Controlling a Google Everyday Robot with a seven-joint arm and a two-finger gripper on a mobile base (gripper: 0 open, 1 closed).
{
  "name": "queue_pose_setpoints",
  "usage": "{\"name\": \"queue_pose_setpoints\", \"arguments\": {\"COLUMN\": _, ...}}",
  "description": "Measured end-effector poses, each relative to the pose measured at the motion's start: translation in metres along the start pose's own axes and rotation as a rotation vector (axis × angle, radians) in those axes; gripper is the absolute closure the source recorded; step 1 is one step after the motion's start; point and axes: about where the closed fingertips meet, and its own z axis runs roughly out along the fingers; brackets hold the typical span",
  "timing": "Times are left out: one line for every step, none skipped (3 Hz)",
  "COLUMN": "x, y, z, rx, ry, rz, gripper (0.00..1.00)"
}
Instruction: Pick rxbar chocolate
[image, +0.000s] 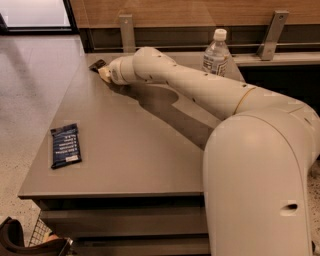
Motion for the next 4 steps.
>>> {"name": "queue_pose_setpoints", "arguments": {"x": -0.001, "y": 0.001, "z": -0.005, "rx": 0.000, "ry": 0.000, "rz": -0.005, "gripper": 1.00}}
{"name": "queue_pose_setpoints", "arguments": {"x": -0.006, "y": 0.003, "z": -0.021, "rx": 0.003, "ry": 0.001, "rz": -0.021, "gripper": 1.00}}
{"name": "queue_pose_setpoints", "arguments": {"x": -0.023, "y": 0.010, "z": -0.080, "rx": 0.010, "ry": -0.007, "rz": -0.081, "gripper": 1.00}}
{"name": "queue_pose_setpoints", "arguments": {"x": -0.037, "y": 0.010, "z": -0.131, "rx": 0.003, "ry": -0.034, "rz": -0.135, "gripper": 1.00}}
